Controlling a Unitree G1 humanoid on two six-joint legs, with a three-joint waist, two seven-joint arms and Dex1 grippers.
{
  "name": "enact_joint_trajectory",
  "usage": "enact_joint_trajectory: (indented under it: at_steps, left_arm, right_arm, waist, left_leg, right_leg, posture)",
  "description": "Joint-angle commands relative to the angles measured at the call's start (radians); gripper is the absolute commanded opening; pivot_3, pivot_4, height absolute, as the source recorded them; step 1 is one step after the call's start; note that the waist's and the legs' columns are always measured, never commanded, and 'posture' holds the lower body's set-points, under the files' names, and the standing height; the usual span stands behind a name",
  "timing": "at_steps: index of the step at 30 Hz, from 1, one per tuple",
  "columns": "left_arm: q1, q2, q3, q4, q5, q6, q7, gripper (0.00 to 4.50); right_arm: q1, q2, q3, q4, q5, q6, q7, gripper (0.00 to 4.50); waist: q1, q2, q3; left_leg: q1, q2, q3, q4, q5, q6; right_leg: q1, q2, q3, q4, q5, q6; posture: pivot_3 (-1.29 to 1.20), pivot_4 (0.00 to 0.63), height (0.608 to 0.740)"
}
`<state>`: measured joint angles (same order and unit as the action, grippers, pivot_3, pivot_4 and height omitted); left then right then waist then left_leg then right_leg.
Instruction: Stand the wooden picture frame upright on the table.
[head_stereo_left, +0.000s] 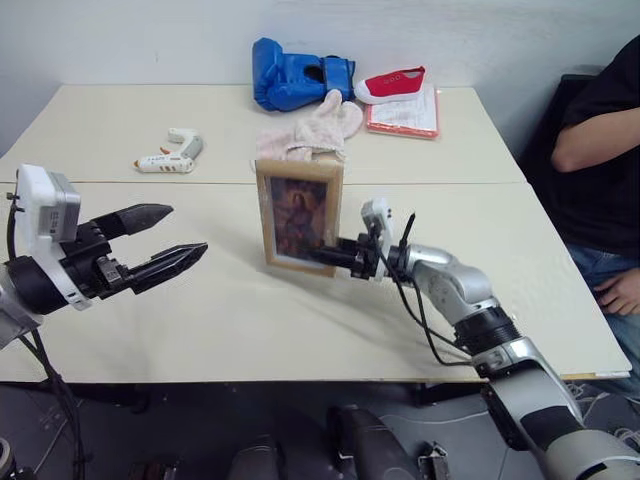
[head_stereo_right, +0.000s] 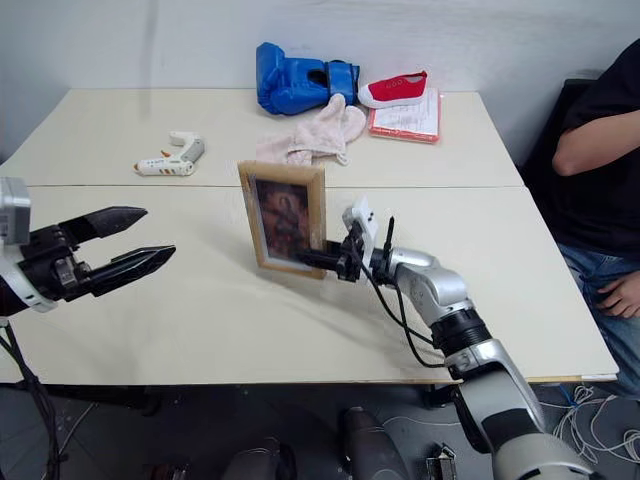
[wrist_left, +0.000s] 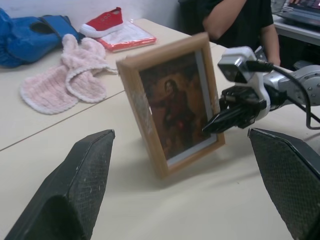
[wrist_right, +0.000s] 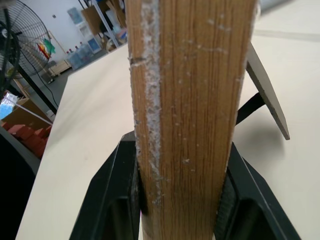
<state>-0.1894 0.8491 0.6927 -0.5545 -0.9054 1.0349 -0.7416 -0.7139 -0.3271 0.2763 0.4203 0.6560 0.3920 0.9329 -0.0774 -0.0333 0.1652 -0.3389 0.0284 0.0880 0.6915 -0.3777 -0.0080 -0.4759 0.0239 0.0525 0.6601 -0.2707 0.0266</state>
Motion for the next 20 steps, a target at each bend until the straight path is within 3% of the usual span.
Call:
enact_joint_trajectory:
  at_steps: [1,5,10,13,15,17,20]
  left_arm:
    - [-0.031,0.031,-0.010,0.018,-0.039,-0.024,0.005,4.50]
    - [-0.049,0.061,-0.033,0.052,-0.047,-0.046,-0.021,4.50]
    - [-0.059,0.093,-0.074,0.098,-0.023,-0.105,-0.066,4.50]
    - [-0.063,0.101,-0.094,0.119,-0.014,-0.142,-0.087,4.50]
    - [-0.063,0.107,-0.098,0.136,-0.007,-0.161,-0.102,4.50]
    - [-0.065,0.114,-0.101,0.154,-0.003,-0.175,-0.113,4.50]
    - [-0.069,0.122,-0.108,0.170,-0.001,-0.189,-0.119,4.50]
  right_arm:
    - [0.034,0.002,-0.037,-0.074,-0.048,-0.023,0.029,1.61]
    - [0.118,-0.042,-0.047,-0.218,-0.080,-0.010,0.070,2.86]
    - [0.231,-0.262,-0.055,-0.476,-0.164,-0.020,0.159,4.48]
    - [0.271,-0.468,-0.143,-0.561,-0.134,0.053,0.251,4.48]
    - [0.274,-0.593,-0.259,-0.564,-0.033,0.148,0.328,4.48]
    - [0.278,-0.670,-0.365,-0.559,0.054,0.218,0.376,4.48]
    - [0.284,-0.695,-0.439,-0.565,0.113,0.273,0.374,4.48]
  waist:
    - [-0.002,0.000,0.000]
    - [-0.001,0.000,0.000]
    - [0.003,0.000,0.000]
    - [0.012,0.000,0.000]
    - [0.015,0.001,0.001]
    - [0.019,0.001,0.001]
    - [0.020,0.000,0.001]
  left_leg:
    - [0.000,0.000,0.001,0.000,0.000,0.000]
    - [0.000,0.000,0.001,0.000,0.000,-0.001]
    - [0.000,0.000,0.001,0.000,0.000,0.000]
    - [0.000,-0.001,0.001,0.000,0.000,0.000]
    - [0.001,-0.001,0.003,0.000,0.000,0.001]
    - [0.002,-0.001,0.004,0.000,-0.001,0.001]
    - [0.004,0.000,0.004,-0.002,-0.003,0.006]
  right_leg:
    - [-0.001,0.000,0.001,0.000,0.000,0.000]
    - [-0.001,0.000,0.001,0.000,0.000,0.000]
    - [-0.001,0.000,0.001,-0.001,0.000,0.000]
    - [-0.001,0.000,0.001,-0.002,0.000,0.000]
    - [-0.001,0.000,0.003,-0.001,0.000,0.000]
    - [-0.001,0.001,0.004,-0.001,0.000,0.000]
    - [0.000,0.003,0.004,-0.002,0.000,0.000]
  posture:
    - [0.00,0.150,0.740]
    - [0.00,0.150,0.740]
    - [0.00,0.150,0.740]
    - [0.00,0.150,0.740]
    - [0.00,0.150,0.740]
    - [0.00,0.150,0.740]
    - [0.00,0.150,0.740]
